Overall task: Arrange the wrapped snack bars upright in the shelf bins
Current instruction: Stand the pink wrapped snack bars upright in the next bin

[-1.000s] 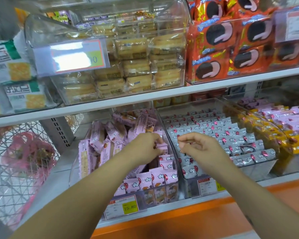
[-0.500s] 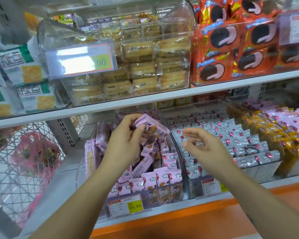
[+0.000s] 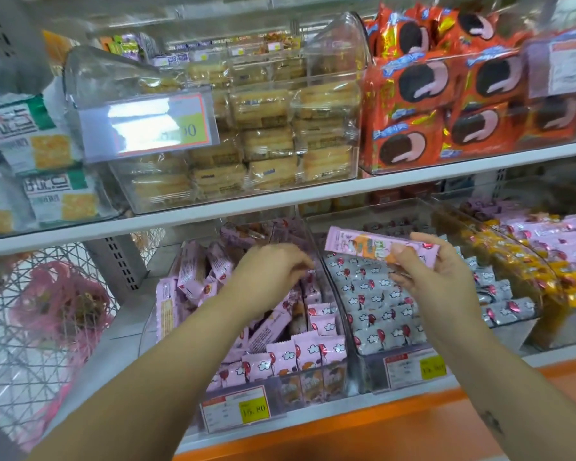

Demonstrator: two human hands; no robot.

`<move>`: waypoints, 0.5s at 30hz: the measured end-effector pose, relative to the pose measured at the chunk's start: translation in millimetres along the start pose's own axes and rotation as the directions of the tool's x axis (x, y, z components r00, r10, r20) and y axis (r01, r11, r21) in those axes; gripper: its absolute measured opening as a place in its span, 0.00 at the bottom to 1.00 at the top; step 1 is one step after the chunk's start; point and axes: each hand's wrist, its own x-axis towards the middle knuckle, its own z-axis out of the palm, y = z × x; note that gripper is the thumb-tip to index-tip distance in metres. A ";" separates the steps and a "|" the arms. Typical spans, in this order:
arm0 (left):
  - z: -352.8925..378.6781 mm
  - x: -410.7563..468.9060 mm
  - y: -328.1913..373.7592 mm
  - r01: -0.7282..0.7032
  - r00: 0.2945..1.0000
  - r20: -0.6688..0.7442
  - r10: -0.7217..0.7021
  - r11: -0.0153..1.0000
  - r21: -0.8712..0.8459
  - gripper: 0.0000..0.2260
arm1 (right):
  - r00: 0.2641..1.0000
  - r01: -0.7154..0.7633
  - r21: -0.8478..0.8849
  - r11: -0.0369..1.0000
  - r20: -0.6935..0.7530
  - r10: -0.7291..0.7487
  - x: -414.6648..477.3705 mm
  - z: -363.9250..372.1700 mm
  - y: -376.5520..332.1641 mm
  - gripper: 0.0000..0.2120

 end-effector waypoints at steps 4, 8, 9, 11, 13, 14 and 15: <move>15.6 20.5 -1.3 -0.105 0.977 0.209 0.047 0.956 0.275 0.11 | 0.999 -0.026 -0.013 1.000 -0.024 0.025 0.8 -3.1 2.5 0.07; 19.4 30.6 -0.3 -0.127 0.969 0.239 0.058 0.950 0.285 0.08 | 1.000 -0.026 -0.050 0.998 -0.004 0.026 0.7 -5.1 2.6 0.08; 18.9 31.7 -0.8 -0.134 0.966 0.249 0.066 0.954 0.269 0.07 | 1.000 -0.026 -0.059 0.998 0.002 0.026 0.5 -5.2 2.7 0.09; 15.7 31.7 -4.5 -0.117 0.968 0.239 0.069 0.974 0.192 0.07 | 0.999 -0.030 -0.067 0.997 0.010 0.031 0.4 -5.2 2.6 0.10; 7.9 27.8 -9.9 -0.060 0.980 0.195 0.044 0.995 0.075 0.04 | 0.999 -0.037 -0.054 0.998 0.009 0.037 0.4 -5.2 1.8 0.10; 3.9 24.8 -12.5 -0.041 0.985 0.170 0.036 0.999 0.027 0.02 | 0.999 -0.039 -0.046 0.998 0.005 0.040 0.4 -5.3 1.4 0.09; 0.4 21.4 -14.0 -0.039 0.987 0.155 0.040 0.999 -0.007 0.01 | 0.999 -0.040 -0.041 0.998 0.001 0.040 0.5 -4.9 1.2 0.09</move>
